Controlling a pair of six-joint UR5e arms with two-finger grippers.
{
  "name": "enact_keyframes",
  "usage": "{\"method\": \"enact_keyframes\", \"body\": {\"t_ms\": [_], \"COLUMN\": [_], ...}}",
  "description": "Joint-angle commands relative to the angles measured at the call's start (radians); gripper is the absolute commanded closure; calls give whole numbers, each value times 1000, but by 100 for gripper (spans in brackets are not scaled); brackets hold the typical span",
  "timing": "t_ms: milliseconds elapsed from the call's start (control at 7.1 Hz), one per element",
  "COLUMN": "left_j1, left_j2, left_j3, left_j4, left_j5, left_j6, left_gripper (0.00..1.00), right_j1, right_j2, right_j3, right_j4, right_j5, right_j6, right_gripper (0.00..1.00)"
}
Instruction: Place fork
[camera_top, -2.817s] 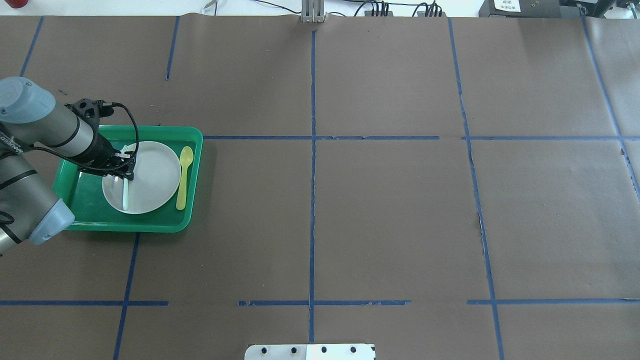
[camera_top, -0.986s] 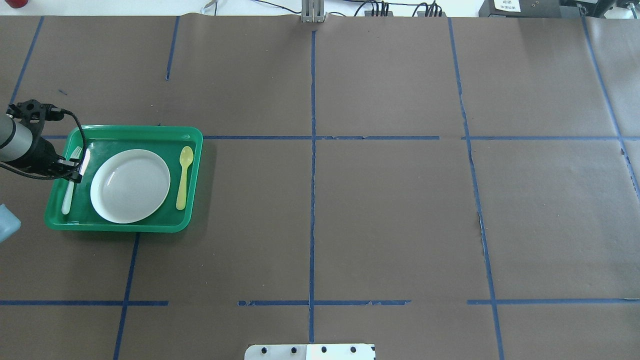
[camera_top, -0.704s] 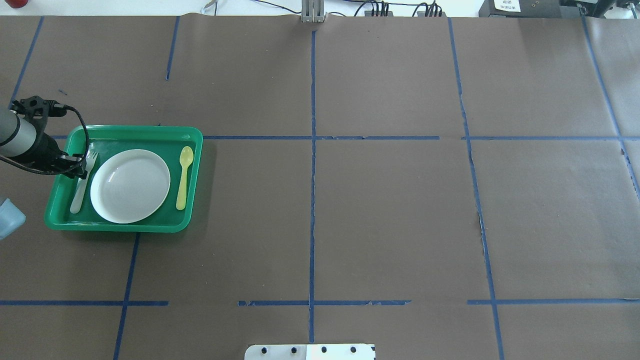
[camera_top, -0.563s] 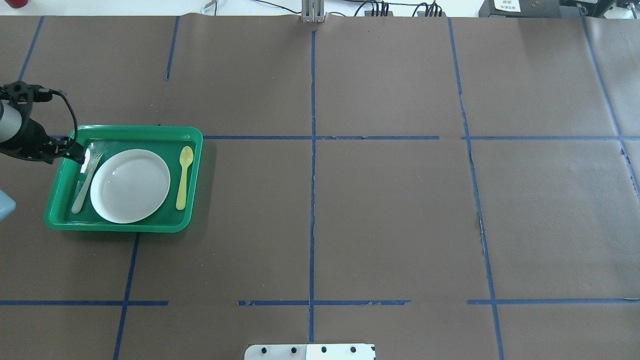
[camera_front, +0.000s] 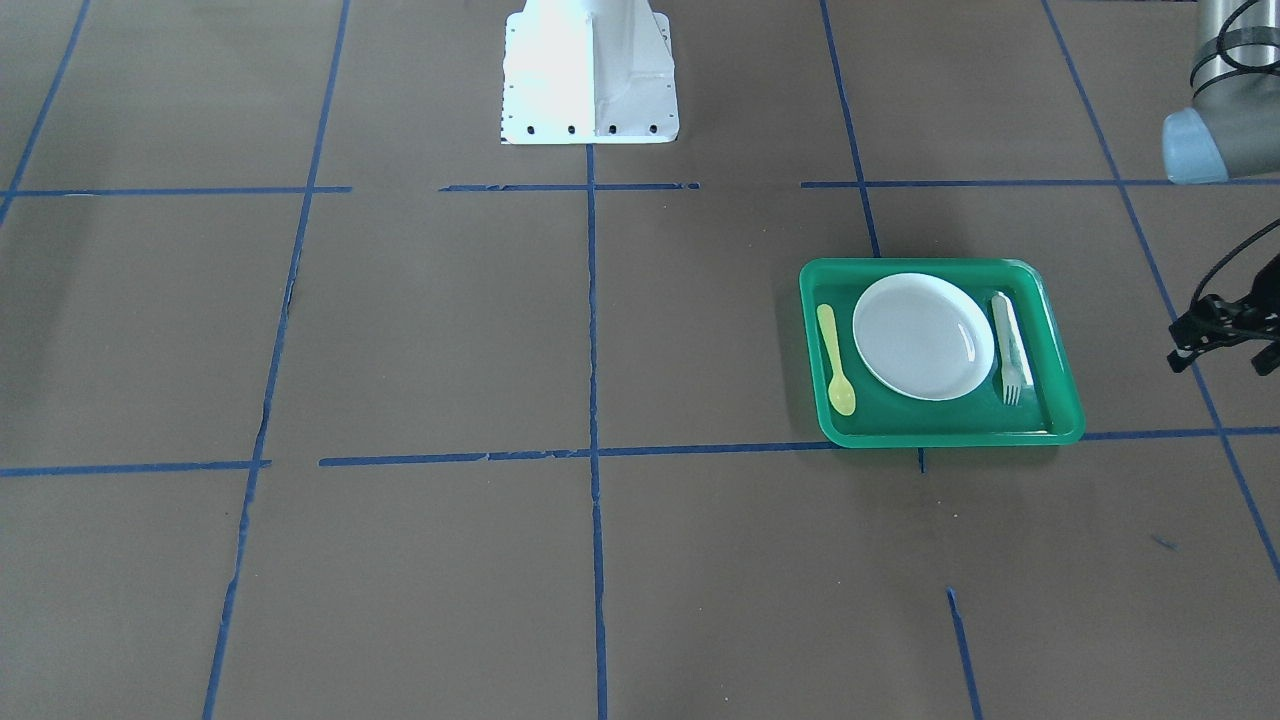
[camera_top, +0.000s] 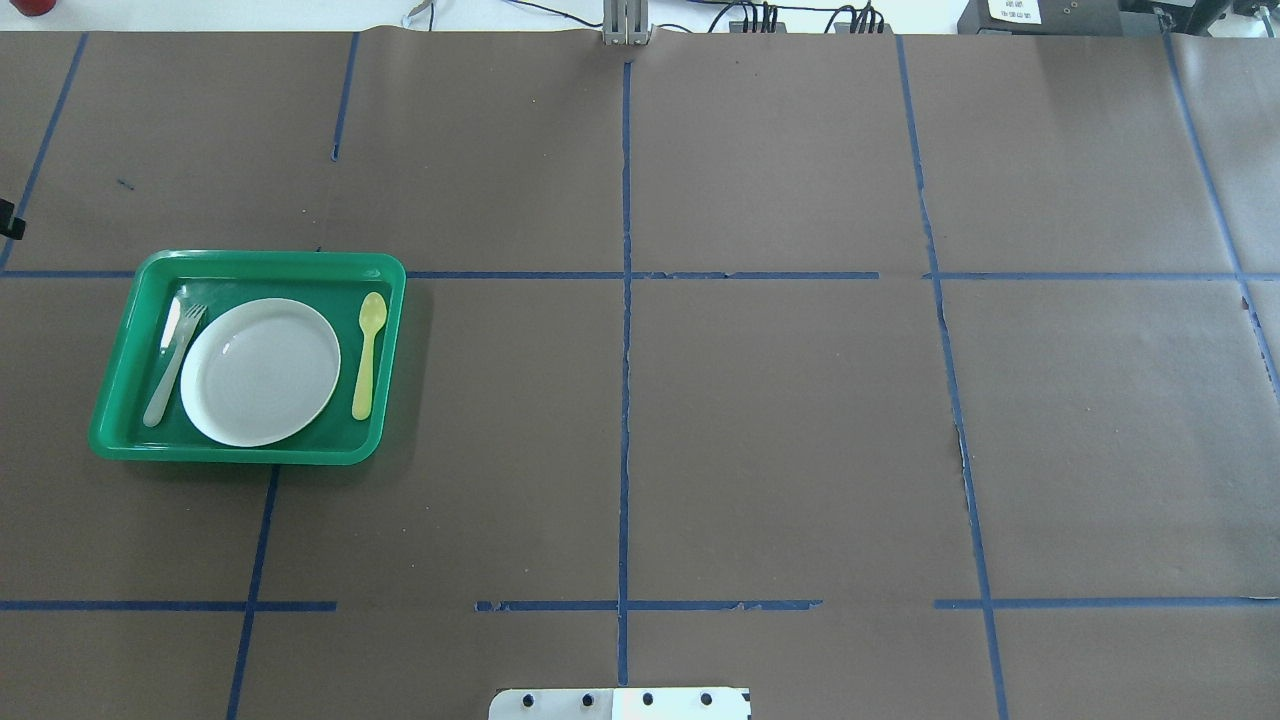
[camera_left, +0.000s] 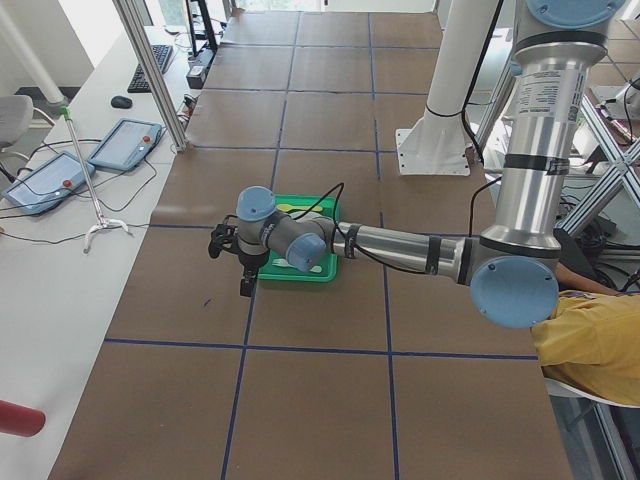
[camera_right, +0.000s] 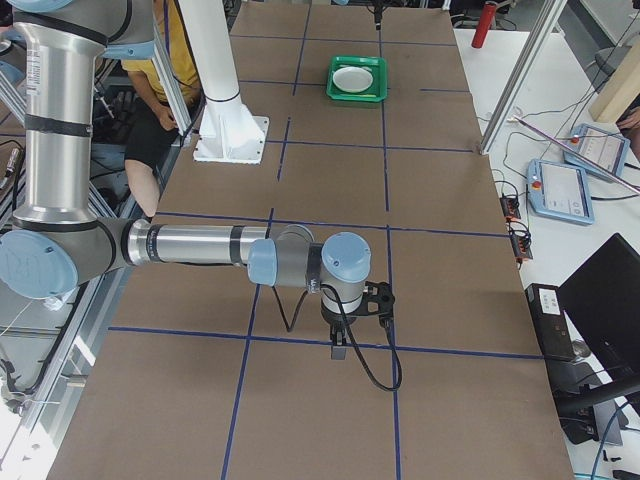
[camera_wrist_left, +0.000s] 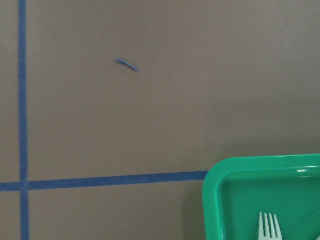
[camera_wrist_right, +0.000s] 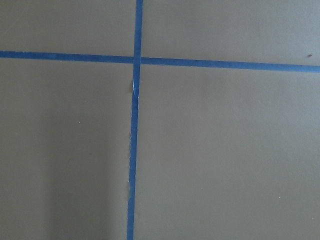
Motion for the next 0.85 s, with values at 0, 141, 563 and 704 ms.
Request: {"method": "enact_keyframes", "body": {"t_ms": [0, 141, 563, 704], "left_j1": [-226, -323, -367, -367], "left_j2": [1, -10, 4, 14], "left_j3": [-13, -7, -24, -53], "left_j4": [227, 316, 423, 412], "left_j5": [-2, -2, -74, -76], "left_j6": [362, 493, 532, 532], "left_gripper": [0, 0, 0, 0], "right_j1": [0, 0, 0, 0], "right_j2": [0, 0, 0, 0], "right_j3": [0, 0, 0, 0], "right_j4": [0, 0, 0, 0], "right_j5": [0, 0, -1, 0], "right_j6": [-1, -1, 1, -1], "right_gripper": [0, 0, 0, 0]}}
